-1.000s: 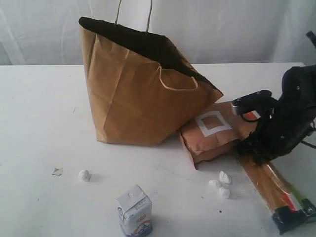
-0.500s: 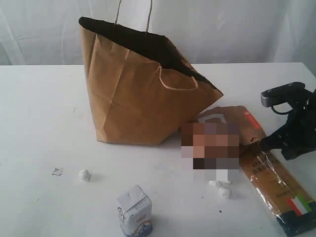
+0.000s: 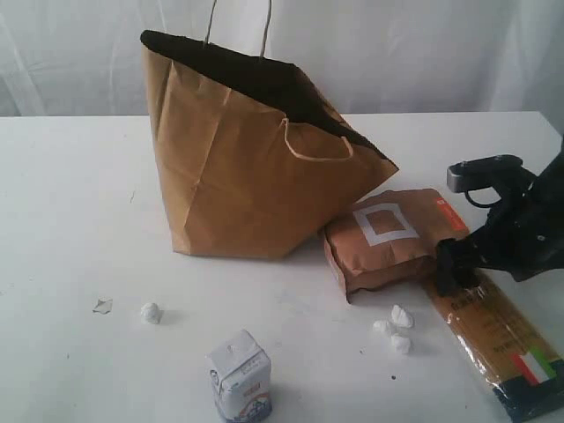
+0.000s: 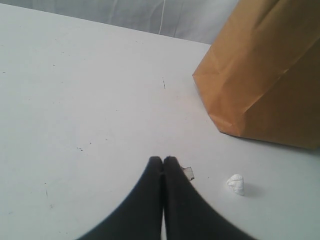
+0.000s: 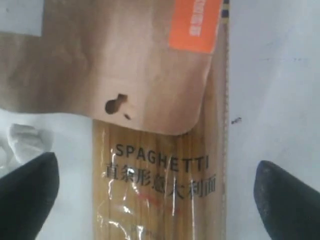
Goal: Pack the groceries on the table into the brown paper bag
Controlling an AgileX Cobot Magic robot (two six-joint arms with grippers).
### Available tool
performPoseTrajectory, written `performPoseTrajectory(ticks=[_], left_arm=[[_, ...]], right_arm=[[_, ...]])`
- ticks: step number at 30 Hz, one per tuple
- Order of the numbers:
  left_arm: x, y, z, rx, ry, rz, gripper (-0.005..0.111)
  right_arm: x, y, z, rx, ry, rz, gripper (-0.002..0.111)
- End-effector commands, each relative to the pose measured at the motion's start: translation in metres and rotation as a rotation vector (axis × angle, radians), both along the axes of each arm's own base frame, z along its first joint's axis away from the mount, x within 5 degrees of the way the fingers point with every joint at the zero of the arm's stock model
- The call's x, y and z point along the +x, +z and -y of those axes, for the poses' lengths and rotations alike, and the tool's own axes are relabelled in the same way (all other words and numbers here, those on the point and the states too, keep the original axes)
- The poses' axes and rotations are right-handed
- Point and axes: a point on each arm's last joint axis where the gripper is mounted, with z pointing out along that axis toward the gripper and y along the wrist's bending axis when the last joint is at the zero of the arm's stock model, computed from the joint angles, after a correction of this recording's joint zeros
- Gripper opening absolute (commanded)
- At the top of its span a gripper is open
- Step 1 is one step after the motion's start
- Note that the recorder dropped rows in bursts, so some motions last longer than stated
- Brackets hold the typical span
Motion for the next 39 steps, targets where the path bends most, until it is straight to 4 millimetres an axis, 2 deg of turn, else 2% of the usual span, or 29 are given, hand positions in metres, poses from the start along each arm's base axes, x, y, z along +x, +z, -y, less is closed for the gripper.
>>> performPoseTrajectory(ticks=[1, 4, 7, 13, 16, 17, 19, 20, 23, 26, 31, 39], left_arm=[[0.0, -0.001, 0.0, -0.013, 0.004, -0.005, 0.0], [0.0, -0.001, 0.0, -0.013, 0.004, -0.005, 0.0], [0.0, -0.001, 0.0, -0.013, 0.004, -0.005, 0.0], [0.0, -0.001, 0.0, -0.009, 0.004, -0.004, 0.0], [0.0, -0.001, 0.0, -0.009, 0.004, -0.004, 0.0], [0.0, -0.001, 0.0, -0.009, 0.004, -0.004, 0.0], [0.0, -0.001, 0.0, -0.012, 0.005, -0.004, 0.0], [0.0, -0.001, 0.0, -0.012, 0.005, -0.004, 0.0], [0.0, -0.001, 0.0, -0.012, 0.005, -0.004, 0.0], [0.0, -0.001, 0.0, -0.012, 0.005, -0.004, 0.0], [0.0, -0.001, 0.0, -0.012, 0.005, -0.004, 0.0], [0.0, -0.001, 0.0, -0.012, 0.005, -0.004, 0.0]], right_arm=[[0.0, -0.006, 0.0, 0.01, -0.003, -0.013, 0.103], [0.002, -0.014, -0.002, 0.027, -0.02, -0.029, 0.103], [0.003, -0.022, -0.005, 0.013, 0.044, -0.046, 0.103], [0.003, -0.024, -0.02, -0.003, 0.099, -0.035, 0.1], [0.003, -0.024, -0.027, -0.027, 0.126, -0.016, 0.085], [0.003, -0.024, -0.029, -0.047, 0.144, -0.013, 0.066], [0.002, -0.024, -0.027, -0.076, 0.175, -0.021, 0.045], [0.001, -0.024, -0.026, -0.088, 0.188, -0.028, 0.045], [0.001, -0.024, -0.025, -0.091, 0.191, -0.03, 0.061], [0.001, -0.028, -0.026, -0.081, 0.182, -0.042, 0.064], [-0.003, -0.049, -0.031, -0.048, 0.167, -0.167, 0.073], [-0.005, -0.05, -0.037, -0.05, 0.189, -0.178, 0.073]])
